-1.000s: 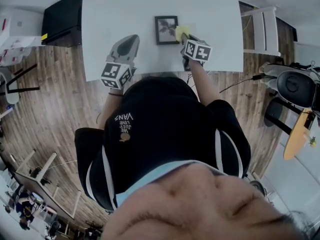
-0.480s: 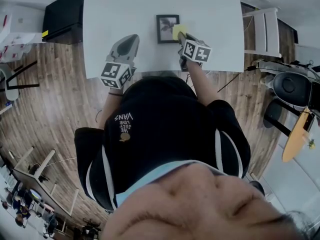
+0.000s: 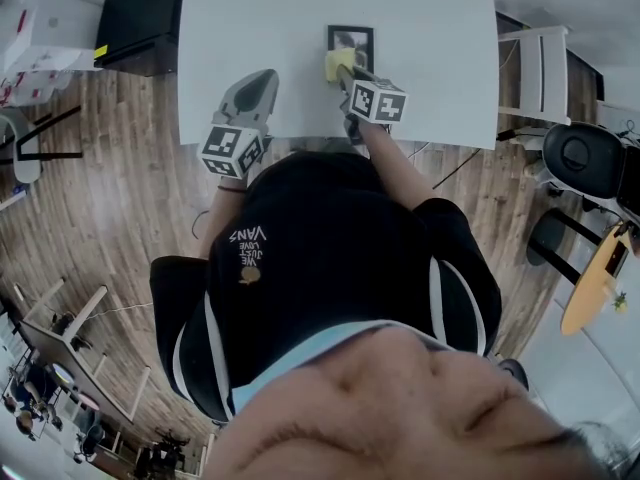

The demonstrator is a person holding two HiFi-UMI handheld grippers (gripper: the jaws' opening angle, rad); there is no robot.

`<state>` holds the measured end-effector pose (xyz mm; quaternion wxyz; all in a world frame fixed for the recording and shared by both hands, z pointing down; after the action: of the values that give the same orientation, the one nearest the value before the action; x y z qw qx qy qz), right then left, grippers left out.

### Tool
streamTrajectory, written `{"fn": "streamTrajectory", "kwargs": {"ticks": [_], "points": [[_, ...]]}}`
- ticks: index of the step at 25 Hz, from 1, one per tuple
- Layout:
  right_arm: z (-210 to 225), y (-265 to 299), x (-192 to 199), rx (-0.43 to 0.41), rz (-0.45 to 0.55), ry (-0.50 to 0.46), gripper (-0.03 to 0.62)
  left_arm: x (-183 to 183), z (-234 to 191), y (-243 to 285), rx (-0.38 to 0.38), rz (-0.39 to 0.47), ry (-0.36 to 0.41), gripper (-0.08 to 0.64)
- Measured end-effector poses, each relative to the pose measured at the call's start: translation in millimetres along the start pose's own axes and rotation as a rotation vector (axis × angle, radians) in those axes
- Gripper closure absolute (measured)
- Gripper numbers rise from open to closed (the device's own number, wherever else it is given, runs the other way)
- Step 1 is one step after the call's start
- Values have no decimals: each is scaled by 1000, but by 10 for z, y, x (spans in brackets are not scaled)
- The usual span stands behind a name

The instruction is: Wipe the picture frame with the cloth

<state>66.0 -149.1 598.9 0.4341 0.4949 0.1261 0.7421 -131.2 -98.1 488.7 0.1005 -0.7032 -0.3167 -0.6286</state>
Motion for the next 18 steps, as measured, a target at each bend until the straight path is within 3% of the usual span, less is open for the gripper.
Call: {"fn": "streamTrajectory", "kwargs": {"ticks": [7, 18], "points": [[-9, 51, 115, 11, -22, -22, 546, 1, 14, -47, 2, -2, 6, 541], [379, -187, 130, 110, -13, -3, 546, -7, 109, 100, 38, -4, 5, 543]]}}
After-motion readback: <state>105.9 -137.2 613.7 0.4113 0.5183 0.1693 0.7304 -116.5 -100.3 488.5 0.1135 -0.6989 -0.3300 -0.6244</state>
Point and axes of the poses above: the fingertips, and each gripper's own axes: y forward along the fingers, z to its right, x out of its underside, the point moved 5 cm from there along -y, backward along the fingers, and after that the axes turned 1 degree about y, right-handed, at the moved point
